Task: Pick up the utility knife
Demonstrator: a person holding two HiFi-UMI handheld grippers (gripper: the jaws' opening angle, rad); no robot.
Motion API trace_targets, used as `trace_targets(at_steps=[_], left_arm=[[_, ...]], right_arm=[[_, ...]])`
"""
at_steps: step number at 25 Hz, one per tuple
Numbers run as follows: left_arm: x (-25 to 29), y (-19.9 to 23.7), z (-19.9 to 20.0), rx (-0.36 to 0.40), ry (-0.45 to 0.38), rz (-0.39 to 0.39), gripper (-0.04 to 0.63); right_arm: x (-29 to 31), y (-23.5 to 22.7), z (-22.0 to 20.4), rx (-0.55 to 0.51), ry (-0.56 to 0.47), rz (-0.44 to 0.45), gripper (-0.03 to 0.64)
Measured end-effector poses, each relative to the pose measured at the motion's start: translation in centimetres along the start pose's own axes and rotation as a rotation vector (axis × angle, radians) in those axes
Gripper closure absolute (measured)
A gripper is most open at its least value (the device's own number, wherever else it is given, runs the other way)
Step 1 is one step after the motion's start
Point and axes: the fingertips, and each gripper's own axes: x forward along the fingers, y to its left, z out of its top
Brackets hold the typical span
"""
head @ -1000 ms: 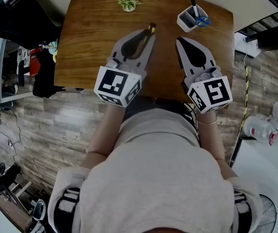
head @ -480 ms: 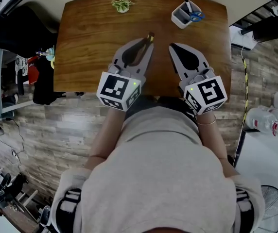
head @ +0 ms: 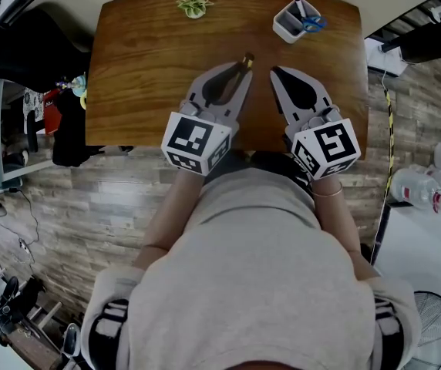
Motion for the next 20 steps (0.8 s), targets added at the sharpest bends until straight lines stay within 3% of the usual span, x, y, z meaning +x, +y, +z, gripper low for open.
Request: trace_targets(at_steps=[20], left_arm=[[-0.72, 0.1, -0.26, 0.006, 0.01, -0.011, 0.519]], right_arm=[[0.46, 0.77, -0.39, 0.018, -0.002, 0.014, 0.606]])
